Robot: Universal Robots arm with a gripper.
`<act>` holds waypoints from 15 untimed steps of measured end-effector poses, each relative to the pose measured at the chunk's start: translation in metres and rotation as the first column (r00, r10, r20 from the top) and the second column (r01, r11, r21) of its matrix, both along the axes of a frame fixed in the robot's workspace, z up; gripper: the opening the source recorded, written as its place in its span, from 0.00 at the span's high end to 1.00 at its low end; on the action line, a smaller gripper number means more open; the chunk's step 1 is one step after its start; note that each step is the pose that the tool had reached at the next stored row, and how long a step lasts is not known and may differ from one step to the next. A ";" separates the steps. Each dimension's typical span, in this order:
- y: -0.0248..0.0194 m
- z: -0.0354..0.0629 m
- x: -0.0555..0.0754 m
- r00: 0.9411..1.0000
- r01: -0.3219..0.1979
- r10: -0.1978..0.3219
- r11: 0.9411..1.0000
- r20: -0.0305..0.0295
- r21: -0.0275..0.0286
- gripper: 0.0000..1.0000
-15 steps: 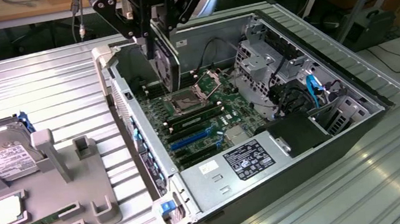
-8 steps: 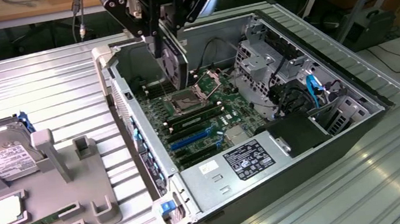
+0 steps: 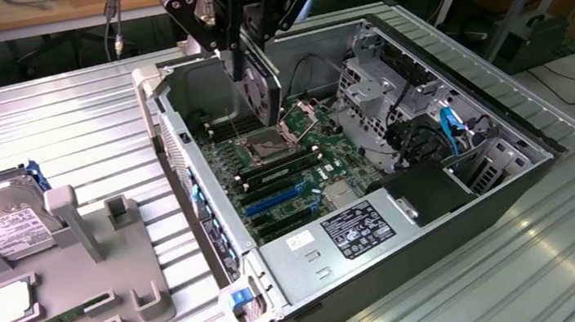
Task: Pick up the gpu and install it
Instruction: 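Pick up the gpu and move the gpu toward the slot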
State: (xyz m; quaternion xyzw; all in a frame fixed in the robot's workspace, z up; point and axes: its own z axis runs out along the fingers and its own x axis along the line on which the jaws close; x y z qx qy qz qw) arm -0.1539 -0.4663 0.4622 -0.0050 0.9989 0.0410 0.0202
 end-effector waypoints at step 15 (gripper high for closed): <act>0.0000 -0.0016 0.016 1.000 0.000 0.000 1.000 0.000 -0.001 0.72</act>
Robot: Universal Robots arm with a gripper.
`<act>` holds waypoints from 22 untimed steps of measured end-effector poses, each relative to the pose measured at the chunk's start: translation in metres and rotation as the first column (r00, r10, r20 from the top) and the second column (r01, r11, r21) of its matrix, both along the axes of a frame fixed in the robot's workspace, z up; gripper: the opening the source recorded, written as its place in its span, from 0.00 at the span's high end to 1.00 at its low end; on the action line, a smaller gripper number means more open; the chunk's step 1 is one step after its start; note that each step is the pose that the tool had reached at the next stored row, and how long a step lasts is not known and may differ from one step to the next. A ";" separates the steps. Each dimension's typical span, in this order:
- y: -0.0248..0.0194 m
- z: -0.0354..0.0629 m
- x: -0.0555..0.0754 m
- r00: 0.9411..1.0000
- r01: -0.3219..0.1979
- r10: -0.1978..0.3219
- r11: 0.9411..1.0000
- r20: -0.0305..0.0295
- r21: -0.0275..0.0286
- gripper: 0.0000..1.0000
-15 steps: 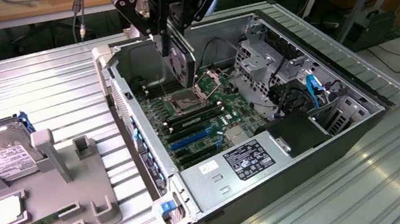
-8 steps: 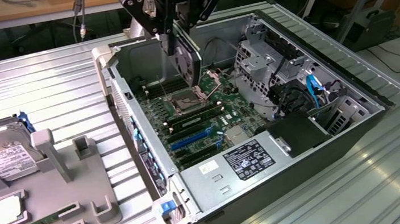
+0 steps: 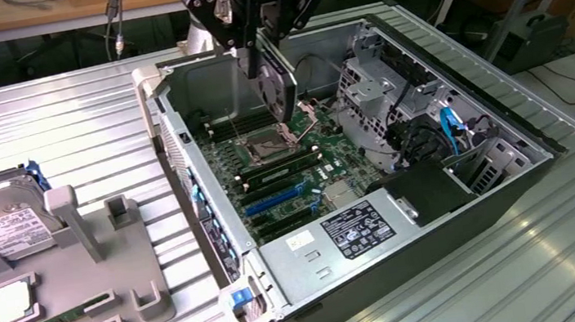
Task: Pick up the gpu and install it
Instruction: 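Pick up the gpu and move the gpu toward the slot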
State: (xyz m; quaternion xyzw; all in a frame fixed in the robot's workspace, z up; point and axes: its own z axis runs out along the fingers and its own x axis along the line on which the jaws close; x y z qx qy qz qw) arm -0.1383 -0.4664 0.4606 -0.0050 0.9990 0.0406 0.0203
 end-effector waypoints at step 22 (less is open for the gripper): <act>0.0000 -0.0015 0.036 1.000 0.000 0.000 1.000 0.000 0.000 0.72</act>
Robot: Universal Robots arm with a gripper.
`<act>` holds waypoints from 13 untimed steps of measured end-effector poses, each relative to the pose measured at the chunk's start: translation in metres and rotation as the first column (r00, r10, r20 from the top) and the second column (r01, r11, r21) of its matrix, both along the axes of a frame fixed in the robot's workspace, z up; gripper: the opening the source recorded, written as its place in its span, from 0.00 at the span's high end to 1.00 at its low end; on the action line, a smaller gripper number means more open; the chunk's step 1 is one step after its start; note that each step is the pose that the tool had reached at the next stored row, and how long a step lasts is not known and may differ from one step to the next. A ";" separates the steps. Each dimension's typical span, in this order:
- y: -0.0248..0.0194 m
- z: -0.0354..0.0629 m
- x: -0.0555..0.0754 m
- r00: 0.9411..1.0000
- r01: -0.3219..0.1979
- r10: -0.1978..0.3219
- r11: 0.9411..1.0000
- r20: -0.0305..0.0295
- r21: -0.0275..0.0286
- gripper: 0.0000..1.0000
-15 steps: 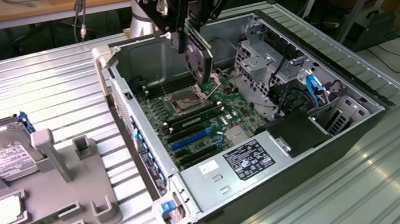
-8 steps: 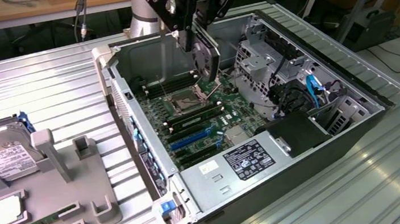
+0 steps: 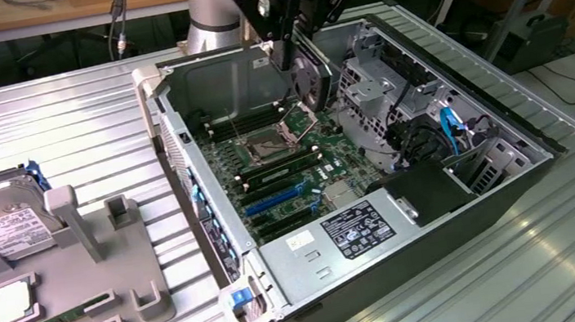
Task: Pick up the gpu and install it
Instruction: 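Pick up the gpu and move the gpu toward the slot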
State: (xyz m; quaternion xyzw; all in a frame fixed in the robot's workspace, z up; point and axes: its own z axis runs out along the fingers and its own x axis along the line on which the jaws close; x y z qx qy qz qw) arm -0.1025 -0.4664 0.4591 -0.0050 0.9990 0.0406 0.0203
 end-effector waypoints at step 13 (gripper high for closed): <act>0.0000 -0.0002 0.019 1.000 0.000 0.000 1.000 0.000 0.000 0.72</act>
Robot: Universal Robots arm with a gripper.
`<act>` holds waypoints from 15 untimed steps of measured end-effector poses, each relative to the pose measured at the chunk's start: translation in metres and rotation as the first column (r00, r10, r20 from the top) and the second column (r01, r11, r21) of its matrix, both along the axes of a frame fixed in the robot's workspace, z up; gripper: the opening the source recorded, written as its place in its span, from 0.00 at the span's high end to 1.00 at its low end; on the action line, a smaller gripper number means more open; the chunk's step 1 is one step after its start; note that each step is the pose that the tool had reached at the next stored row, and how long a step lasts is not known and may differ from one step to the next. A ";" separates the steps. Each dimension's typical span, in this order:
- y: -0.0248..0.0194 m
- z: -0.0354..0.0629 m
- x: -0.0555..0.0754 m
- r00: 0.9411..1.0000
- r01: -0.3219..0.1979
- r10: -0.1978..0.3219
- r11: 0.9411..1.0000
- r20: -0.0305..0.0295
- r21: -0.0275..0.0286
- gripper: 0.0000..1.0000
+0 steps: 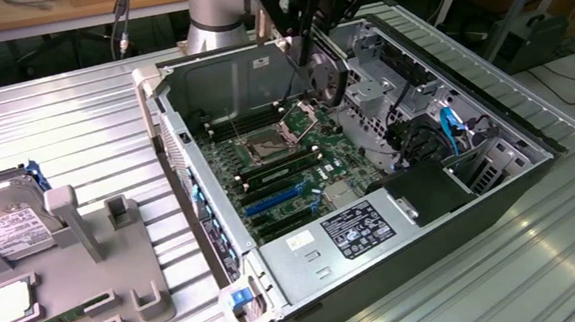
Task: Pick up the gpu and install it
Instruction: 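Pick up the gpu and move the gpu toward the slot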
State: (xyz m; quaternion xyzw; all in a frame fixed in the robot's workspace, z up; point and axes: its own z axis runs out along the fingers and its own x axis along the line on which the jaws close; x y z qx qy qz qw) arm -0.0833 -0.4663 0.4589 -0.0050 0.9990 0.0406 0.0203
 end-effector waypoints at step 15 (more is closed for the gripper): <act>0.0000 -0.0002 0.012 1.000 0.000 0.000 1.000 0.000 0.000 0.72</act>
